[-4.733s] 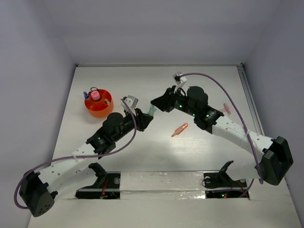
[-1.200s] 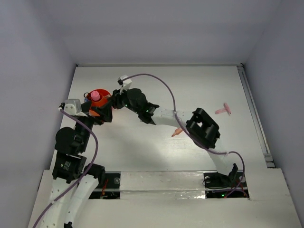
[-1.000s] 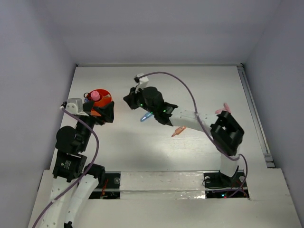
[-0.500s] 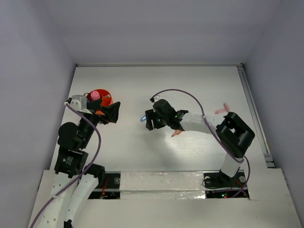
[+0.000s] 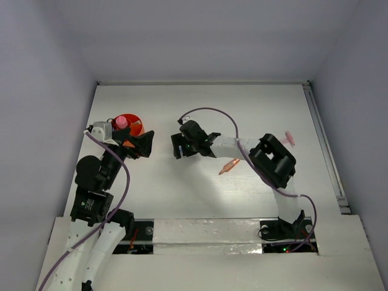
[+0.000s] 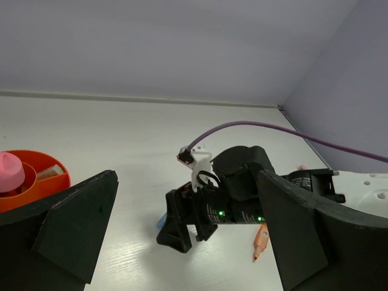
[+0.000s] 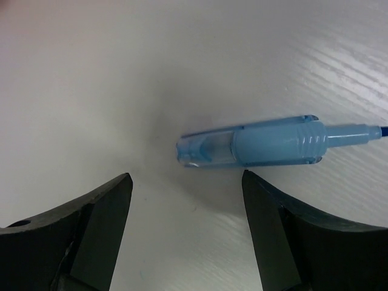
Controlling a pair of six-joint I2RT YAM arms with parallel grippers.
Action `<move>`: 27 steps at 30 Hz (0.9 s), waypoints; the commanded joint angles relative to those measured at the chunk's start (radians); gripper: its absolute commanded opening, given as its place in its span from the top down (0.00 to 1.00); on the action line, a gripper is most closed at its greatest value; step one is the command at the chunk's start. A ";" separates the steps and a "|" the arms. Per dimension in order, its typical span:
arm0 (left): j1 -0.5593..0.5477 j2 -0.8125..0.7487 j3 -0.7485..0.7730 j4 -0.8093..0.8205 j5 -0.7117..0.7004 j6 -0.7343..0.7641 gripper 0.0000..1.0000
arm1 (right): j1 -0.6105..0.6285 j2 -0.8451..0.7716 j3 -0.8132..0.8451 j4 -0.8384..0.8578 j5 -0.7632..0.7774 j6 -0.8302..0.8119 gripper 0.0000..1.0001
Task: Sort the stationery into containers
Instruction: Pick up the pen from the center of the board.
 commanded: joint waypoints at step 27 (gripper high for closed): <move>0.003 0.025 -0.009 0.045 0.022 0.002 0.01 | -0.034 0.156 0.252 -0.077 0.048 -0.169 0.03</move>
